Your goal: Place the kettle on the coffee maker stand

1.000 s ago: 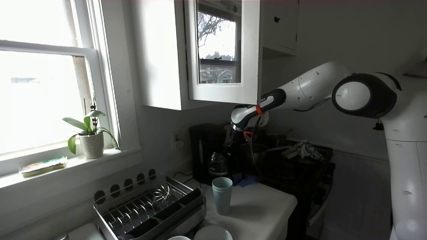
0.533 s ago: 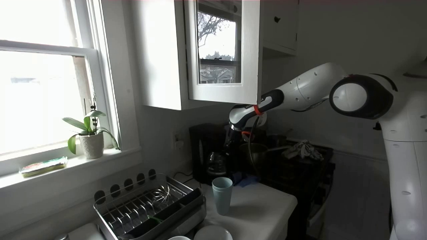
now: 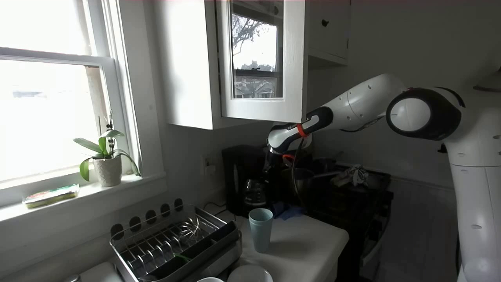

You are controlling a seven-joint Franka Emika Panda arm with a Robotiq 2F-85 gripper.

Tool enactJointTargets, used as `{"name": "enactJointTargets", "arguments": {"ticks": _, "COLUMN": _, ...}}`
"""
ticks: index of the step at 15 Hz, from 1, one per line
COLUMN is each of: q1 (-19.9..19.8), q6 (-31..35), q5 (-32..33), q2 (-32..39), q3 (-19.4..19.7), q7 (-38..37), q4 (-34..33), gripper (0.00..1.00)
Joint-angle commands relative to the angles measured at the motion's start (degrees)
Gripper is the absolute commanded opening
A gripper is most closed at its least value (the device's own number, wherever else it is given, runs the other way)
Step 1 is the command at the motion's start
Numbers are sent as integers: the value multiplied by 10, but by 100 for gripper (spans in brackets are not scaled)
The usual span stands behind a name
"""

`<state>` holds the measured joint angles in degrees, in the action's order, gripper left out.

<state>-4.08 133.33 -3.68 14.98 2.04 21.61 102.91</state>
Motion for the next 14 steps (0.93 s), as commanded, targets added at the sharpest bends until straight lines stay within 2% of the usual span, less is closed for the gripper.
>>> {"name": "enactJointTargets", "arguments": {"ticks": 1, "q1": -3, "q6": 10, "q5": 27, "q2": 24, "q3": 1, "q7": -21, "q4": -3, "gripper": 59}}
{"name": "enactJointTargets", "arguments": {"ticks": 7, "q1": -14, "q6": 1, "q5": 21, "q2": 45, "q3": 1, "q7": -17, "q4": -6, "gripper": 100}}
{"name": "enactJointTargets", "arguments": {"ticks": 14, "q1": -23, "q6": -3, "q5": 6, "q2": 33, "q3": -5, "q7": -6, "q4": 0, "gripper": 100}}
